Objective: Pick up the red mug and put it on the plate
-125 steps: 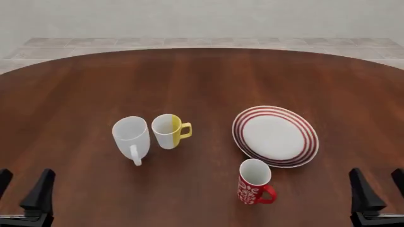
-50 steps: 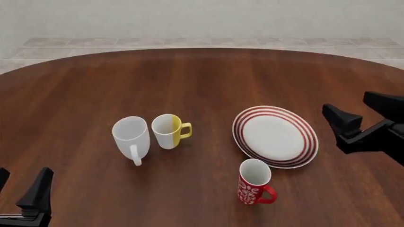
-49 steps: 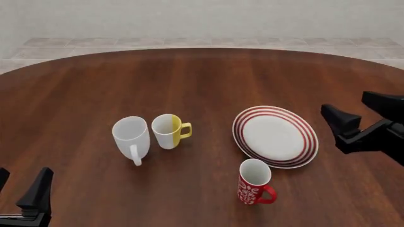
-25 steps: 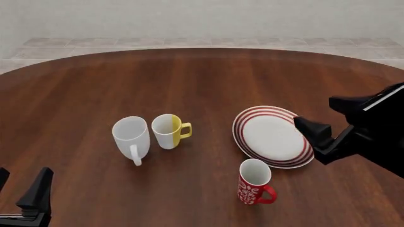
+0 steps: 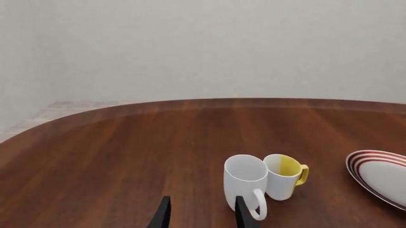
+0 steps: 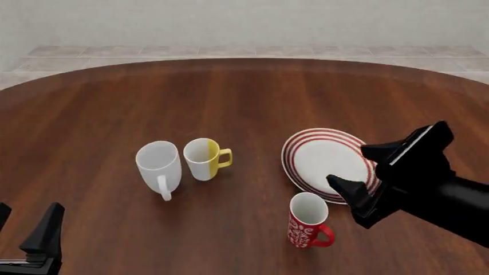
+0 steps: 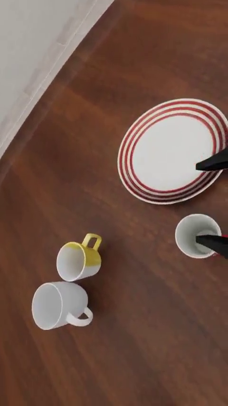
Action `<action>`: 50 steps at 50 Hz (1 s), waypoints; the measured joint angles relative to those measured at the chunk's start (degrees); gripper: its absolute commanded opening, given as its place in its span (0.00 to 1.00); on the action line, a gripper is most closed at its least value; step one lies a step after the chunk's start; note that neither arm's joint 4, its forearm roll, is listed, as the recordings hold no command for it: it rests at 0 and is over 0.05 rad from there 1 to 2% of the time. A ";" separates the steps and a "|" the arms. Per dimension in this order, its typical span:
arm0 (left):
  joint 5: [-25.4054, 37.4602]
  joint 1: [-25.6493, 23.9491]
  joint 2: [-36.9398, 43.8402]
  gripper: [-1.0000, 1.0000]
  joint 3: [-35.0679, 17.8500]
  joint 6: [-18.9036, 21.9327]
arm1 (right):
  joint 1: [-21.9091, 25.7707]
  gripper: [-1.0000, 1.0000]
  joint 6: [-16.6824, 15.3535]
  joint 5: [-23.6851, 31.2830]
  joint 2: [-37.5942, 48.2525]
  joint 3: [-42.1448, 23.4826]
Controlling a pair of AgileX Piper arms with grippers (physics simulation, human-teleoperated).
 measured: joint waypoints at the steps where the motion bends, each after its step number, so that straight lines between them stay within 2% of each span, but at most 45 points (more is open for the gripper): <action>1: 0.00 -0.01 0.00 1.00 0.00 0.01 | 0.27 1.00 0.03 0.05 0.09 0.11; 30: 0.03 0.09 0.01 1.00 0.00 0.04 | 5.46 1.00 5.10 -1.73 2.87 4.39; 50: 0.16 -0.09 0.06 1.00 0.08 -0.16 | 4.10 1.00 8.14 -3.36 1.92 8.46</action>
